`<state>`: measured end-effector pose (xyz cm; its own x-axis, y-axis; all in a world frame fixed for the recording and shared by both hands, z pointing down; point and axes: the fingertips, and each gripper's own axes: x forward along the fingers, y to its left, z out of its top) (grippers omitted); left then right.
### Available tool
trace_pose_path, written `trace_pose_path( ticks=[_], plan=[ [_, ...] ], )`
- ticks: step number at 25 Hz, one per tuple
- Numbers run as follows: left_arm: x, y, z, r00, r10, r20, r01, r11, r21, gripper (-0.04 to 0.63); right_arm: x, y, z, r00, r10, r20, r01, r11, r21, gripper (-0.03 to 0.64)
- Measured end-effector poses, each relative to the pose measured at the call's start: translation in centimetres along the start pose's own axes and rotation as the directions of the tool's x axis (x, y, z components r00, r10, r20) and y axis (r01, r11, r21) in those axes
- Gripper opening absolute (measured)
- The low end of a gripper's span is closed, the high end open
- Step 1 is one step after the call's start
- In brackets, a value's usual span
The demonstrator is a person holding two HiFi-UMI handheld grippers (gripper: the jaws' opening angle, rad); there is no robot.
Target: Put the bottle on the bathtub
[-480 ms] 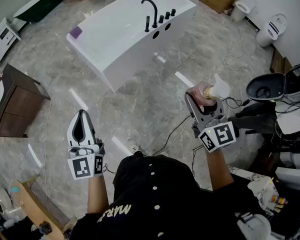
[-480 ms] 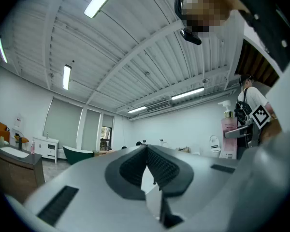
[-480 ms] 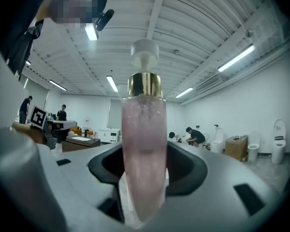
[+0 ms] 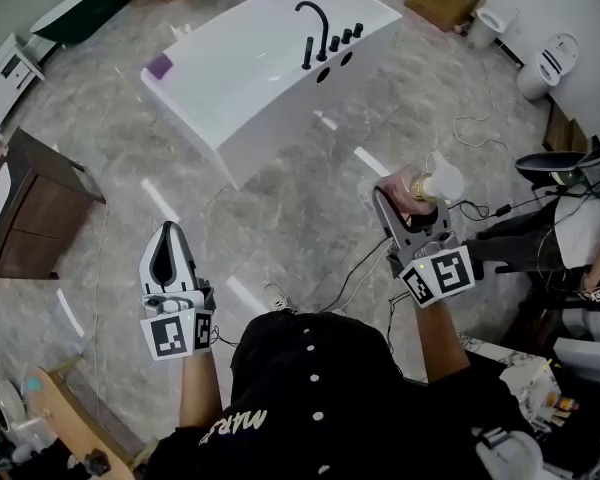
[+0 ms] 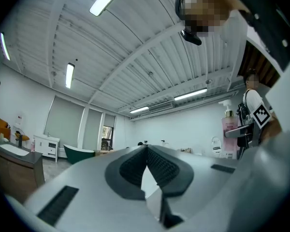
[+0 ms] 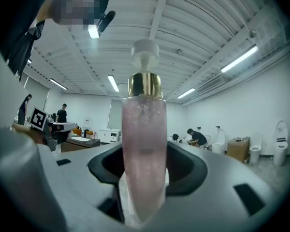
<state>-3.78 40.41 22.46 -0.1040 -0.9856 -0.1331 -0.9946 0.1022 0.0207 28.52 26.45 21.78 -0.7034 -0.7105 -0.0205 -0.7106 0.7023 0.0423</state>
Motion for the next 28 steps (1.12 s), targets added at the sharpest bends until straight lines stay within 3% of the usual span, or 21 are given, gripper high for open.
trace_pose_path(
  ticks=[15, 28],
  plan=[
    [3.7, 6.1, -1.4, 0.999, -0.050, -0.018, 0.050, 0.999, -0.015, 0.009, 6.7, 3.1, -1.4, 0.999, -0.023, -0.029, 0.024, 1.000, 0.008, 0.224],
    [12.3, 8.3, -3.6, 0.998, 0.007, -0.057, -0.006, 1.000, 0.009, 0.009, 17.8, -1.5, -3.0, 1.000, 0.024, 0.005, -0.024, 1.000, 0.012, 0.224]
  ],
)
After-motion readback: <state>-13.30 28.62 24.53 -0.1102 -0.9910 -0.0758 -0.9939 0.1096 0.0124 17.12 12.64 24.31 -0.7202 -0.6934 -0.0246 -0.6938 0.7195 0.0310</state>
